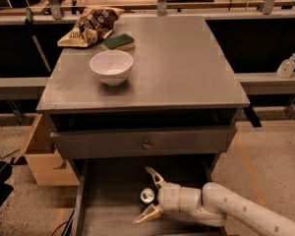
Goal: Pick green can from middle drawer and place on counter
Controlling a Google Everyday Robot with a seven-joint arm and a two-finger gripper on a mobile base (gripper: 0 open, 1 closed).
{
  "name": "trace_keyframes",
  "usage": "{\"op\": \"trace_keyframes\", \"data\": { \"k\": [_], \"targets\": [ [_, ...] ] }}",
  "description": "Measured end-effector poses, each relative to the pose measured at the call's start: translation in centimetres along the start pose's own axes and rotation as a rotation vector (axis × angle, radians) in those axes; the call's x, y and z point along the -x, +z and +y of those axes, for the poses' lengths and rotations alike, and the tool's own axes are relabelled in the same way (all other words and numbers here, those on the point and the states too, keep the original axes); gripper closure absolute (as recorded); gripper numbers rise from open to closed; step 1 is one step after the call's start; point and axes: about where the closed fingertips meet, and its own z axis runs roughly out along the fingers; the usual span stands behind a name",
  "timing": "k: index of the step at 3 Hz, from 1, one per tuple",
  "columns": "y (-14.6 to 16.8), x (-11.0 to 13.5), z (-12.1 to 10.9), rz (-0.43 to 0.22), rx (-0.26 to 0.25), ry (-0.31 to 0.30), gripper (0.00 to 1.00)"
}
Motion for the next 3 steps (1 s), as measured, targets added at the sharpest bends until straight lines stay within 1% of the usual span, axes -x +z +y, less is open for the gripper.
{"op": "trace_keyframes", "data": {
  "k": [1,2,3],
  "targets": [
    [-0.9,-1.5,-0.2,-0.003,-0.010,-0.004,0.00],
    [-1.0,-2.9,-0.1,-0.019,-0.011,-0.004,0.00],
    [-0.2,-4.7,0.0,-0.028,-0.002,0.016,0.18]
  ]
}}
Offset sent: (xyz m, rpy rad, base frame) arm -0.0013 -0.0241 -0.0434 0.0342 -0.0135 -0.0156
